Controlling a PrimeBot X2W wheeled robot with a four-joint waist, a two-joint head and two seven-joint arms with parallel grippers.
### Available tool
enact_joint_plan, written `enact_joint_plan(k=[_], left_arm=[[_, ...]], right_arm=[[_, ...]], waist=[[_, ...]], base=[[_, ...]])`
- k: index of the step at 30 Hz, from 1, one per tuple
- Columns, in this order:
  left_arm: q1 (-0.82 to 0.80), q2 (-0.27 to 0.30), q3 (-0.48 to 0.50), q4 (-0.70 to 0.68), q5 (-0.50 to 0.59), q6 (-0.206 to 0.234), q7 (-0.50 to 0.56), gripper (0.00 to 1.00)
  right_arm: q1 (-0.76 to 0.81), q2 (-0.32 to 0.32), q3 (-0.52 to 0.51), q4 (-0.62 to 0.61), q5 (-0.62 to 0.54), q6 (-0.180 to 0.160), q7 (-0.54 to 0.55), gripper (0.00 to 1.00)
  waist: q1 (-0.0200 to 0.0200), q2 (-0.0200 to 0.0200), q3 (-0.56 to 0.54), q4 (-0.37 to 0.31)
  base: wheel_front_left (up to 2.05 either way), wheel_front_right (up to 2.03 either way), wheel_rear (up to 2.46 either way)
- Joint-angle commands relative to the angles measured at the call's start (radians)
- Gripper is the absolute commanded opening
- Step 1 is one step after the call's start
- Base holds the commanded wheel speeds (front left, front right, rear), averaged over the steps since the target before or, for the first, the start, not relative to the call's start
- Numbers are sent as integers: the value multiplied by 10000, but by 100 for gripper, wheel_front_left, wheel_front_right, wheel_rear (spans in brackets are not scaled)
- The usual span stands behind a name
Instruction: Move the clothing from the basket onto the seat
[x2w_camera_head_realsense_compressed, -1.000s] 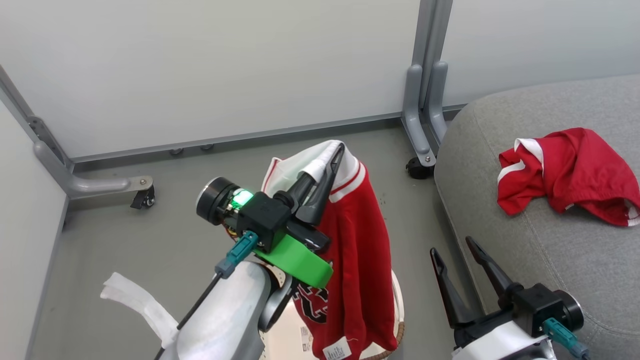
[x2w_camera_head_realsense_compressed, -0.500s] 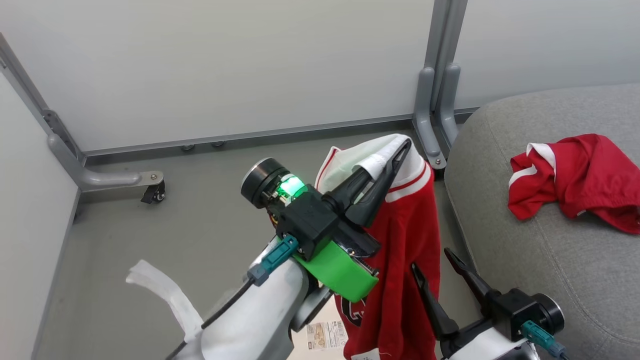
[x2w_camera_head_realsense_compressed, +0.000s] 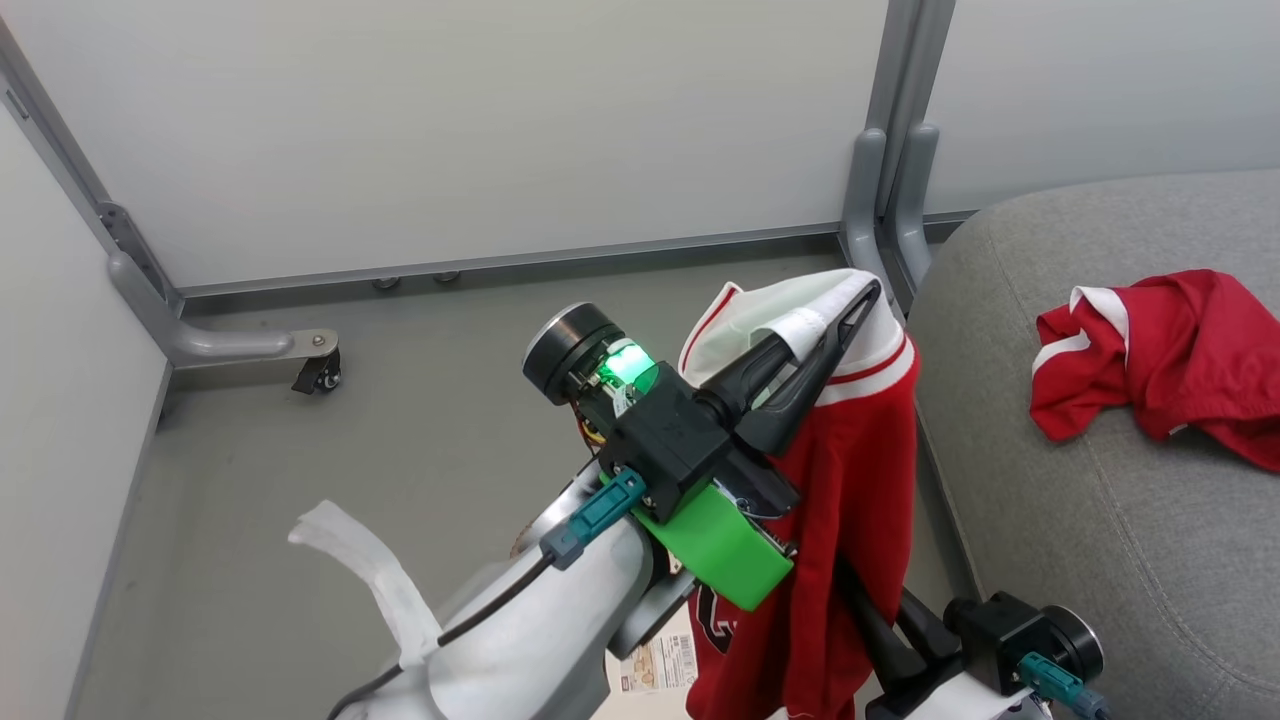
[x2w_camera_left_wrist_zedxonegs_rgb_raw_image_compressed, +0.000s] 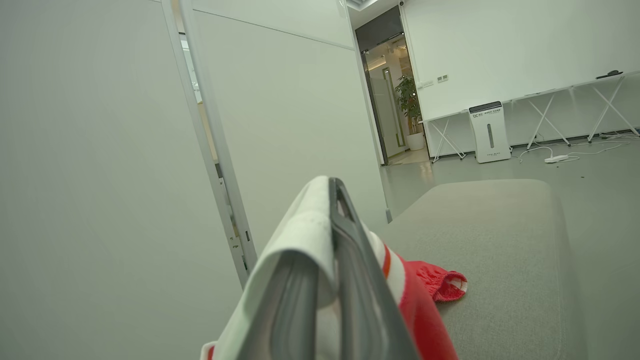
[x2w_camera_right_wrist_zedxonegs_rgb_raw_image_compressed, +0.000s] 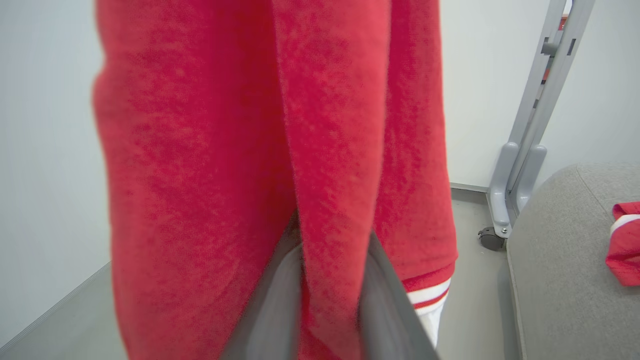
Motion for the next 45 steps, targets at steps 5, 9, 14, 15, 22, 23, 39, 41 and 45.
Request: enact_joint_plan(k=[5,9,14,15,22,23,39,41,45], left_arm=[[-1,124,-82,392,0,-23,37,0],[145,198,-145,688,-161,-98,100,0],[243,292,-232,986,-295,-185,200,0],[240,326,-258,1029,-288,-190,237,0],[345,498,-336,1251,-380,-156,407,100],[330,506,-330,1245,-371,-133,423,100],[508,787,-441,1218,-598,-64,774,100],[555,827,-452,1219,-652,-81,779,100],[642,910,-488,1189,-776,-152,861,100]], right_arm=[[-71,-129,-49,-80,186,-18,-20,0],[-59,-123,-201,-187,161,-18,-19,0],[-94,-72,-308,-281,94,-18,-19,0],[-107,-62,-313,-287,88,-18,-20,0],[-142,-11,-330,-355,73,-18,-20,0],[-137,-11,-336,-356,73,-17,-20,0],[-182,54,-461,-431,53,-17,-20,0],[-194,71,-480,-445,41,-17,-20,0],[-222,77,-542,-470,25,-17,-20,0]], waist=[[1,-1,53,-26],[1,-1,90,-27],[1,-1,126,-61],[1,-1,131,-74],[1,-1,175,-169],[1,-1,179,-175],[1,-1,320,-305],[1,-1,353,-321],[1,-1,422,-354]], base=[[0,0,0],[0,0,0],[0,0,0],[0,0,0],[0,0,0],[0,0,0],[0,0,0],[0,0,0],[0,0,0]])
